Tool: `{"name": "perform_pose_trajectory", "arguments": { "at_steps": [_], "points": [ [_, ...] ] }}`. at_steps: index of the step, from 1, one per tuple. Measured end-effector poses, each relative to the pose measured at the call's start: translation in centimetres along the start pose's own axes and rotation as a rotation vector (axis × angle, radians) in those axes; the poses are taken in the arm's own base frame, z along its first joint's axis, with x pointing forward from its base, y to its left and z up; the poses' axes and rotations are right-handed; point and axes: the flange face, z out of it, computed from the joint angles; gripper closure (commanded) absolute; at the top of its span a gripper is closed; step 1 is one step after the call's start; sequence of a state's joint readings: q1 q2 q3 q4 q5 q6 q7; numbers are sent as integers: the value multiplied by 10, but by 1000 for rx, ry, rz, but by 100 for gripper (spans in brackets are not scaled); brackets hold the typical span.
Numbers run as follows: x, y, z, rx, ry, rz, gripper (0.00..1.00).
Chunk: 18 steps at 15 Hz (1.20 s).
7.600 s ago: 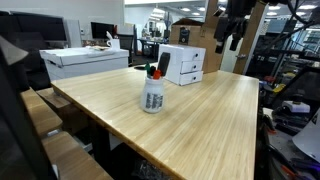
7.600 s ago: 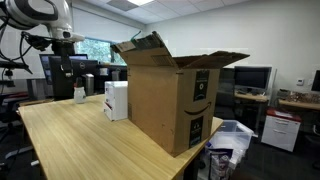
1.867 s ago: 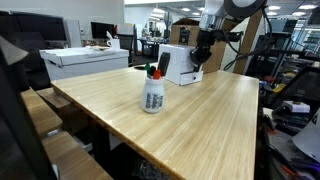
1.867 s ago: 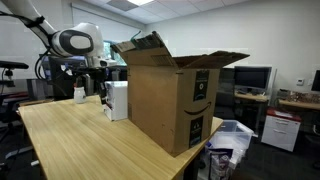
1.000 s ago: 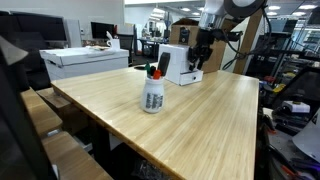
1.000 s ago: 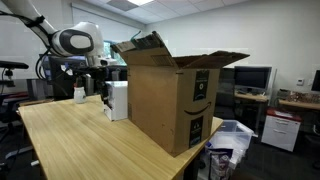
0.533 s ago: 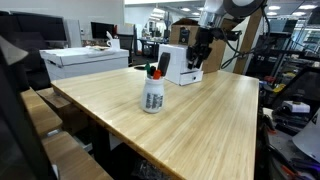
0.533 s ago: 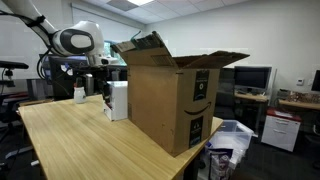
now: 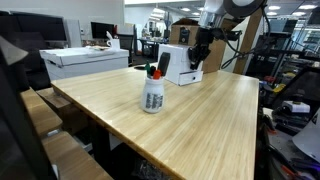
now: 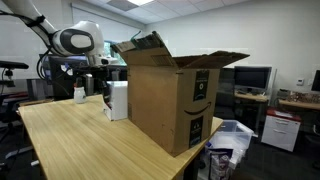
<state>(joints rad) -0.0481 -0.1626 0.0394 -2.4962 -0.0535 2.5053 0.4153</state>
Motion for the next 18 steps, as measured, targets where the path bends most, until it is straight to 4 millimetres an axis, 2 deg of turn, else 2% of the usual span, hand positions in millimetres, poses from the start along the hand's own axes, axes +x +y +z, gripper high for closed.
{"name": "perform_pose_trajectory", "arguments": {
  "at_steps": [7,18],
  "points": [
    [-12,-1,-5,-32,-64,-15,94],
    [-58,5,-15,-68,-148,-32,94]
  ]
}}
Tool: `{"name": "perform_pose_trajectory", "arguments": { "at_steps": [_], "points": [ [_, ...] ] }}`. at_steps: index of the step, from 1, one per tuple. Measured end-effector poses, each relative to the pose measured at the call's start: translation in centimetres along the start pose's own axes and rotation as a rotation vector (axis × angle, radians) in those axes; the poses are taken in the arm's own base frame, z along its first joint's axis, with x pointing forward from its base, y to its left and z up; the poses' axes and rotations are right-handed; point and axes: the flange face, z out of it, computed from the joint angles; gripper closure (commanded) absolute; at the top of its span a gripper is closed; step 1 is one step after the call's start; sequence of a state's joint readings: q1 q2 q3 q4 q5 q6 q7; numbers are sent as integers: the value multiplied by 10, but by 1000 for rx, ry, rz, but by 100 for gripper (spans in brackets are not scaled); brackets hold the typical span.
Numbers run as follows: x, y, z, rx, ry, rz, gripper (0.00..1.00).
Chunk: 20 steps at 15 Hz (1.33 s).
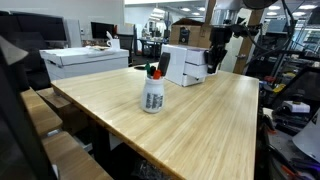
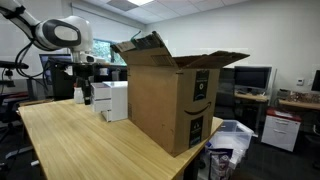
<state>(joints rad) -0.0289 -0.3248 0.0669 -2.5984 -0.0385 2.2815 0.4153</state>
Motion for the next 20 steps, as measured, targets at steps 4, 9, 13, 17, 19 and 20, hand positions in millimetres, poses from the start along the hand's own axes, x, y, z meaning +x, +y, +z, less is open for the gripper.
{"name": "perform_pose_trajectory", "arguments": {
  "at_steps": [4,9,13,17,19,20],
  "points": [
    [-9,1,0,-7,-38,2,67],
    [-13,2,-1,-6,-66,12,36],
    [-17,3,-6,-2,-77,20,15],
    [-18,4,-14,4,-67,23,1],
    [-18,4,-18,8,-55,23,1],
    [-18,4,-20,11,-49,23,25]
  ]
}}
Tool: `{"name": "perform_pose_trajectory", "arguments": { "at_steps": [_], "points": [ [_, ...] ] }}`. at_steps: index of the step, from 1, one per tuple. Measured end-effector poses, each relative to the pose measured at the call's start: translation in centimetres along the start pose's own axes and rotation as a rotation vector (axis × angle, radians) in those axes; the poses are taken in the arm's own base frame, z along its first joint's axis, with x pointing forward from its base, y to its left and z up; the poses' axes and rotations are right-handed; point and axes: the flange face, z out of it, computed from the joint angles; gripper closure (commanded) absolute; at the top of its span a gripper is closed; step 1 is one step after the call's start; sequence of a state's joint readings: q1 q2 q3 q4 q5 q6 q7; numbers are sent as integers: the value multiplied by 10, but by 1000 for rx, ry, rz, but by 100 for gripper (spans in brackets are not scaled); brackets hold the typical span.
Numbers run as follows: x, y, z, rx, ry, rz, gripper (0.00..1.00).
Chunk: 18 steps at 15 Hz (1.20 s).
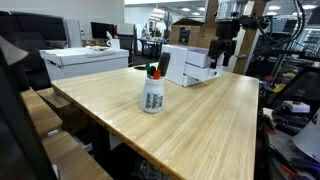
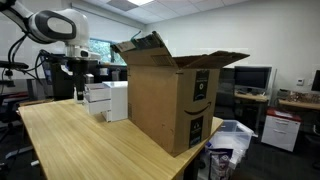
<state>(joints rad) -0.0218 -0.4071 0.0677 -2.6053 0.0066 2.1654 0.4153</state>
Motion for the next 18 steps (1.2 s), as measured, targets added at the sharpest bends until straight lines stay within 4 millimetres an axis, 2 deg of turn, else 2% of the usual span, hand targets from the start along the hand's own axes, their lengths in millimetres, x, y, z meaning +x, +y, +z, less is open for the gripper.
{"name": "perform_pose_trajectory", "arguments": {
  "at_steps": [1,2,12,14,15,18],
  "points": [
    [0,-1,-2,3,8,-1,28],
    [1,-2,-4,5,16,-4,40],
    [9,-19,-19,57,158,-31,96],
    [11,-20,-21,66,178,-31,98],
    [12,-20,-21,70,187,-31,94],
    [13,-21,-20,75,198,-32,94]
  ]
}}
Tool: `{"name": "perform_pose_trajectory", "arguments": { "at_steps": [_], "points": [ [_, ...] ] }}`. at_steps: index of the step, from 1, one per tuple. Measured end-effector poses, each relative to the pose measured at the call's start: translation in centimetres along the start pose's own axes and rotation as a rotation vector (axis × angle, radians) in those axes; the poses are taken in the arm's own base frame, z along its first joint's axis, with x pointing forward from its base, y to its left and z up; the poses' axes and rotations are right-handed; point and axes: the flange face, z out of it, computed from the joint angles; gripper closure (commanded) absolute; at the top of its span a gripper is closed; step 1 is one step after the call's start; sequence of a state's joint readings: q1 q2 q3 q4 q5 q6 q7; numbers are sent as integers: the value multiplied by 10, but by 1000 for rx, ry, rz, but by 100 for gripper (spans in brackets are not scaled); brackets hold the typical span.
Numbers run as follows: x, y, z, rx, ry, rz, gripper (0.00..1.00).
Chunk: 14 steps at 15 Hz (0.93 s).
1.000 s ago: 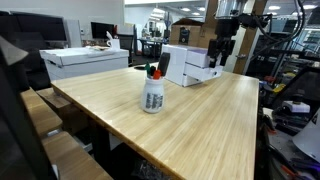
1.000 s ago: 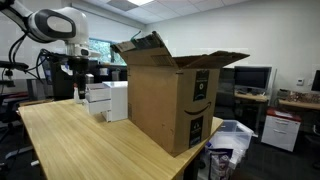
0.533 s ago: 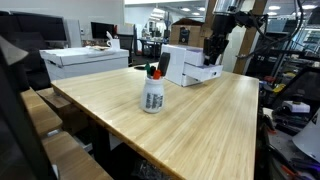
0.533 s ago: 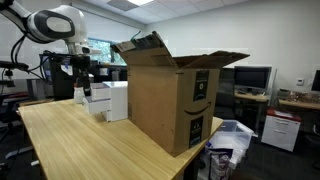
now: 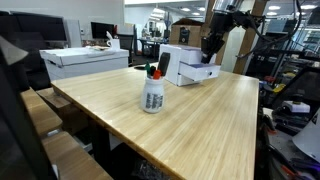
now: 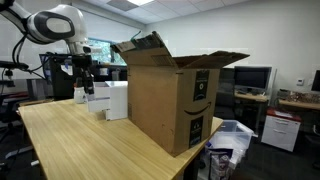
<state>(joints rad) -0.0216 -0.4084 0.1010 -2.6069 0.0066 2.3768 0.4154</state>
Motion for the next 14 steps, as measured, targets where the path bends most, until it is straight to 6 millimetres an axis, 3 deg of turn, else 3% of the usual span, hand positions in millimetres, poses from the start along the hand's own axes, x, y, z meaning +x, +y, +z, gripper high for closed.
{"name": "perform_pose_trajectory", "arguments": {
  "at_steps": [3,4,6,14],
  "points": [
    [1,0,1,3,6,0,94],
    [1,0,2,6,14,0,57],
    [2,-1,4,14,30,1,53],
    [7,-4,7,37,80,-1,4]
  ]
}}
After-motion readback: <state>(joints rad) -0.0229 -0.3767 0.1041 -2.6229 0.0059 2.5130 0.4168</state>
